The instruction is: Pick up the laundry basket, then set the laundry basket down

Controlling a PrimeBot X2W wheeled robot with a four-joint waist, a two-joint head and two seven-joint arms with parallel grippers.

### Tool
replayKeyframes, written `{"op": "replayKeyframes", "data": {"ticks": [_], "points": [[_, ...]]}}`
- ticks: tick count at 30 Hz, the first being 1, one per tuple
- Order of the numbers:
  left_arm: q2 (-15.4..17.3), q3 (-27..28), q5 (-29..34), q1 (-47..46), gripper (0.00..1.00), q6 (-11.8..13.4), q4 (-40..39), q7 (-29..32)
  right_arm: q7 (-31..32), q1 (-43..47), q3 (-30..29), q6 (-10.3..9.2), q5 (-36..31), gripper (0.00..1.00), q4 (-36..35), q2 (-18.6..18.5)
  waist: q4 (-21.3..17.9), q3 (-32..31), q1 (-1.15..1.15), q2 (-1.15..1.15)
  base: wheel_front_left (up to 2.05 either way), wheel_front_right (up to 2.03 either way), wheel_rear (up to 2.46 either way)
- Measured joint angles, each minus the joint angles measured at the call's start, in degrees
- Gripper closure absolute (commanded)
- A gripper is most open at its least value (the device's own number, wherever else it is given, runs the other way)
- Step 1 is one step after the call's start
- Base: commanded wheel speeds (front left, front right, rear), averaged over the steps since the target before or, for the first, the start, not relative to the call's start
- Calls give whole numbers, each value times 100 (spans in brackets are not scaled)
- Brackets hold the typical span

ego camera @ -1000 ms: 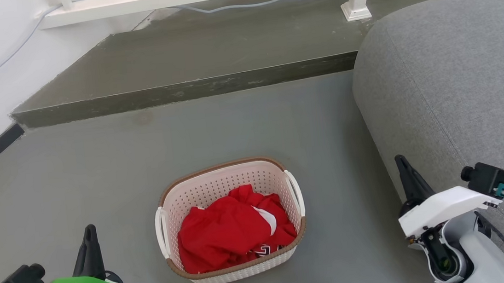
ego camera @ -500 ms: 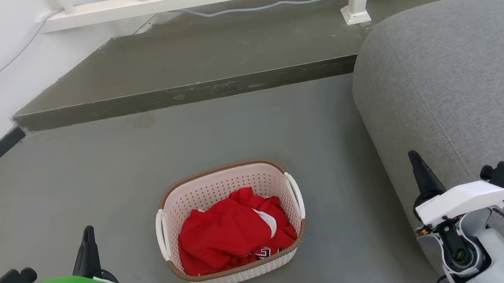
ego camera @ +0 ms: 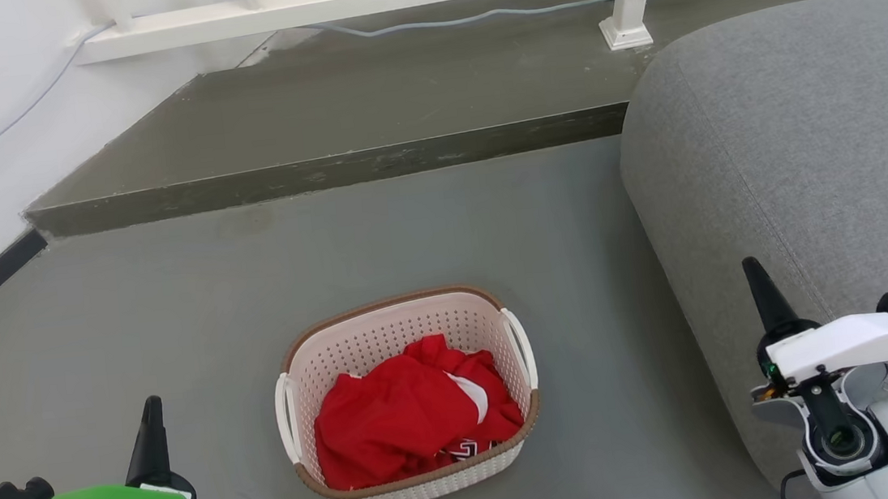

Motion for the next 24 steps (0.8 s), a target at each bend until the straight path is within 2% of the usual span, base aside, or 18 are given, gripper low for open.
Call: {"op": "replayKeyframes", "data": {"ticks": [24], "points": [[-8,187,-1608,-109,100,-68,58,467,448,30,-635,180,1658,100,-138,30,-8,-98,0,0,0,0,0]]}}
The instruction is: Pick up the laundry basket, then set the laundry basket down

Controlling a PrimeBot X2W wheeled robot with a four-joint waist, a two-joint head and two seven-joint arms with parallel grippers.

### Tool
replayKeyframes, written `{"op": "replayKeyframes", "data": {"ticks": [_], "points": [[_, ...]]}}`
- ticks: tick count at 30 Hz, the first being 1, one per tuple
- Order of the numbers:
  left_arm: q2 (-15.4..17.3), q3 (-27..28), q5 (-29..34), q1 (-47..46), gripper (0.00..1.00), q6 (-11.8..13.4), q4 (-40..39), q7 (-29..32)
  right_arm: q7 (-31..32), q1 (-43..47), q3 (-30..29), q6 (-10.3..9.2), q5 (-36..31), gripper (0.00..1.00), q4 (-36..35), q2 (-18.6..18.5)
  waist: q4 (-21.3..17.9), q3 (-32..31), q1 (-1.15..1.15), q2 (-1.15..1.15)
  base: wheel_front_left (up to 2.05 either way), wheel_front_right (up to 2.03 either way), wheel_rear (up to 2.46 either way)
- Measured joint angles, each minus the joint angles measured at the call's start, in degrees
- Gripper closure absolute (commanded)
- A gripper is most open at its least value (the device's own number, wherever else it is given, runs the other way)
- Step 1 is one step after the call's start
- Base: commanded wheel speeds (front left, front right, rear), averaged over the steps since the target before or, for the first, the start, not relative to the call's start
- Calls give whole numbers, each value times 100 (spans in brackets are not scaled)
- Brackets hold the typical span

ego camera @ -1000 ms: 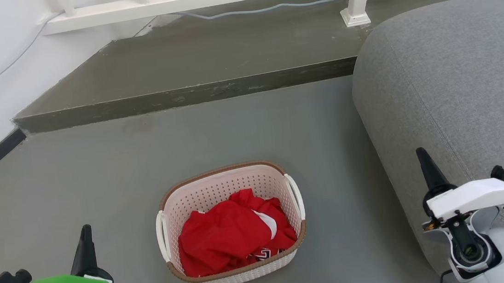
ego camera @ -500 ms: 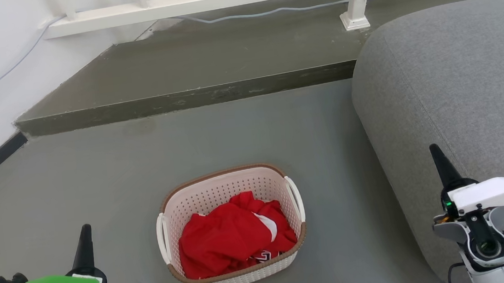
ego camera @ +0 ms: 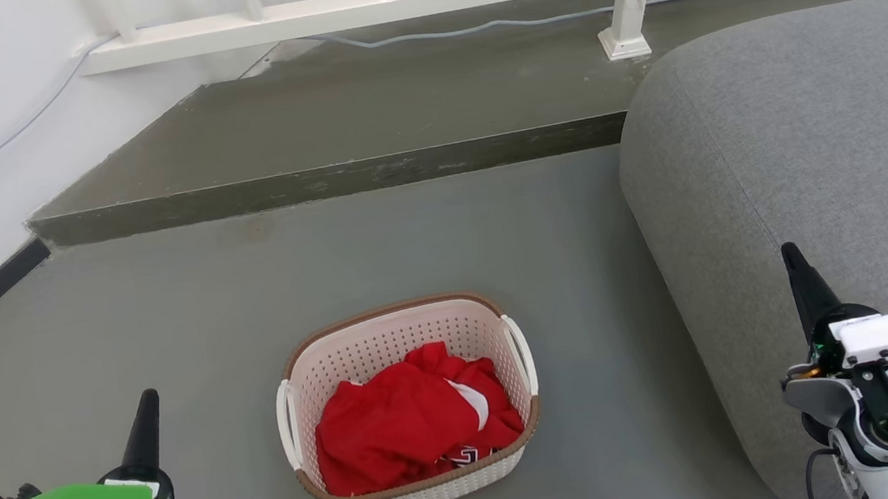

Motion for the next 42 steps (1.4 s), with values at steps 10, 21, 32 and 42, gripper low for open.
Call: {"op": "replayKeyframes", "data": {"ticks": [10,21,32,42], "points": [[-8,70,-682,-25,100,-31,24,175,204,3,-261,53,686,100,-66,11,-4,-40,0,0,0,0,0],[-12,146,-1262,-102,100,-47,32,342,344,13,-470,111,1194,100,-125,20,-6,-69,0,0,0,0,0],[-12,146,-1262,-102,100,-47,31,342,344,14,-475,111,1233,100,-127,21,-6,-69,0,0,0,0,0],[-12,145,-1262,-102,100,-47,30,342,346,15,-479,111,1232,100,-129,22,-7,-68,0,0,0,0,0]]}}
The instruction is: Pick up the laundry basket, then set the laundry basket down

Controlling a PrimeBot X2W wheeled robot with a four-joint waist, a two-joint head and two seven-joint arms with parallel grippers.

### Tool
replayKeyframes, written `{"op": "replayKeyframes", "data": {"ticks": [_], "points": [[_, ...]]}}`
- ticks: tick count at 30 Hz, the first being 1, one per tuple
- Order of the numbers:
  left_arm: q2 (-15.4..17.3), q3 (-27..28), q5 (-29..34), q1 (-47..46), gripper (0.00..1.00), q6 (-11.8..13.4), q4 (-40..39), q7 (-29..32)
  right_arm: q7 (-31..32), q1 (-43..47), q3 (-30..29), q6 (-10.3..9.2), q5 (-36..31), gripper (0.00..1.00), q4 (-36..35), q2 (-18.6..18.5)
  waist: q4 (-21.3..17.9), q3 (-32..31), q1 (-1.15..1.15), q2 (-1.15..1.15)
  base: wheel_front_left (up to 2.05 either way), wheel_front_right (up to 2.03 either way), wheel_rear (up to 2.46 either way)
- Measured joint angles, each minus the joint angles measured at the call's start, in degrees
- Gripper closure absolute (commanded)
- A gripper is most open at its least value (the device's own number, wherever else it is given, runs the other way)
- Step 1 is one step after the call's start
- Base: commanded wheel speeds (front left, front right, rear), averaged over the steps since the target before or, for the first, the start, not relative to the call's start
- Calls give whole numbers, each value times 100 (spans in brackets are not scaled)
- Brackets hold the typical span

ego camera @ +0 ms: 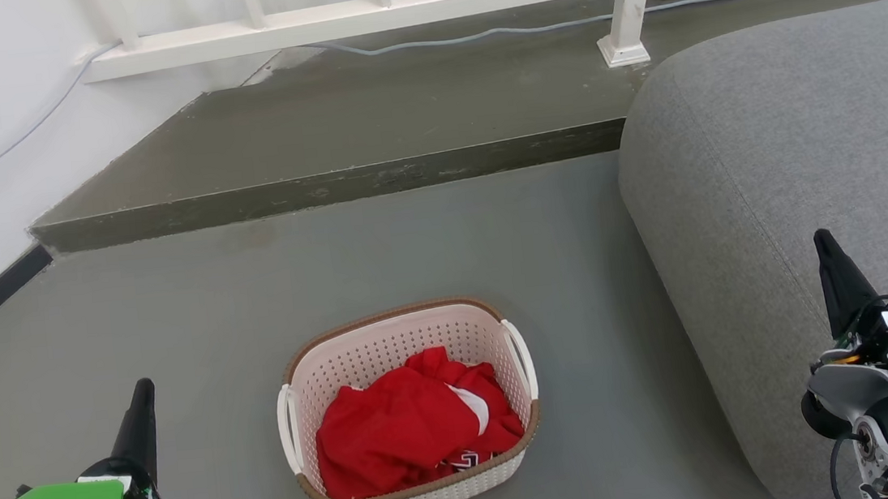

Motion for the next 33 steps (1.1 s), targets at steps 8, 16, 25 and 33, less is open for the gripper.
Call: {"op": "replayKeyframes", "data": {"ticks": [8,16,25,33], "points": [[0,0,0,0,100,0,-1,-1,1,0,-3,0,0,100,-2,1,0,0,0,0,0,0,0],[0,-1,0,0,100,0,-2,-1,2,1,-7,0,0,100,-5,1,0,0,0,0,0,0,0],[-1,-3,0,0,100,0,-3,-1,2,1,-10,0,0,100,-12,2,0,1,0,0,0,0,0],[-1,-4,0,0,100,0,-4,-1,2,1,-14,0,0,100,-16,2,0,1,0,0,0,0,0]]}}
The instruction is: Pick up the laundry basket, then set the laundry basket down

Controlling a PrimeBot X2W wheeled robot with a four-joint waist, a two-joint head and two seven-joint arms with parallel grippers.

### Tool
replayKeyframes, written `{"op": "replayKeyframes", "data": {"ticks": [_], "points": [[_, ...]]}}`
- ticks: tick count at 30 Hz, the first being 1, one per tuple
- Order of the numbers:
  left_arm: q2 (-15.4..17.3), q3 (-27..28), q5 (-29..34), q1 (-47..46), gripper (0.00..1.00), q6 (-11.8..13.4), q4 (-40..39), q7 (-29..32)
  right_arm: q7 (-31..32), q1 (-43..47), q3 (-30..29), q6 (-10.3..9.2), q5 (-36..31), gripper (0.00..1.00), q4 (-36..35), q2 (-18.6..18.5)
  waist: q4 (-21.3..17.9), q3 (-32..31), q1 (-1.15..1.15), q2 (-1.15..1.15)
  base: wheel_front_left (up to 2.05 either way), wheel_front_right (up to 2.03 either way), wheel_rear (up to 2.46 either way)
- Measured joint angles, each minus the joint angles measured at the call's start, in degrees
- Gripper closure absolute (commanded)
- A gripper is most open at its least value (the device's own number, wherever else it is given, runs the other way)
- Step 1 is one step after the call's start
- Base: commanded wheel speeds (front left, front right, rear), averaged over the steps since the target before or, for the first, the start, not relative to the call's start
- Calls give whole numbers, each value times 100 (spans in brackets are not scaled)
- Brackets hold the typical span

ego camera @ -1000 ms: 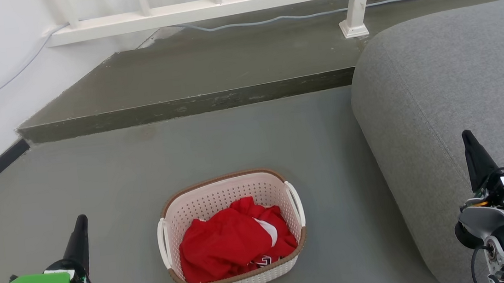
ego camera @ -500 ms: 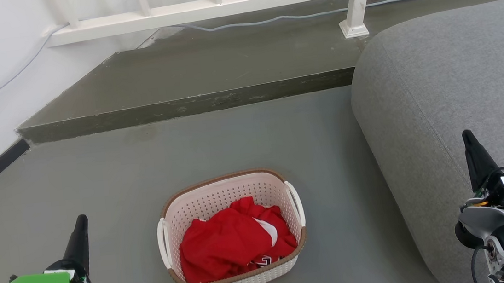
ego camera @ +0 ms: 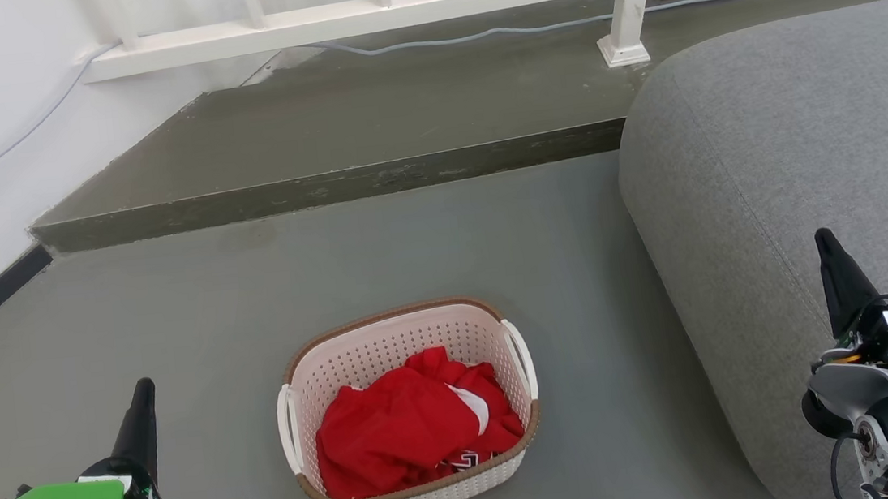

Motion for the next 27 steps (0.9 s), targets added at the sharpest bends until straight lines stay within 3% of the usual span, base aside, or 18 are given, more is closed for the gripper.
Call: {"op": "replayKeyframes", "data": {"ticks": [27], "points": [[0,-2,0,0,100,0,-1,0,1,1,-10,0,0,100,-8,2,0,0,0,0,0,0,0]]}}
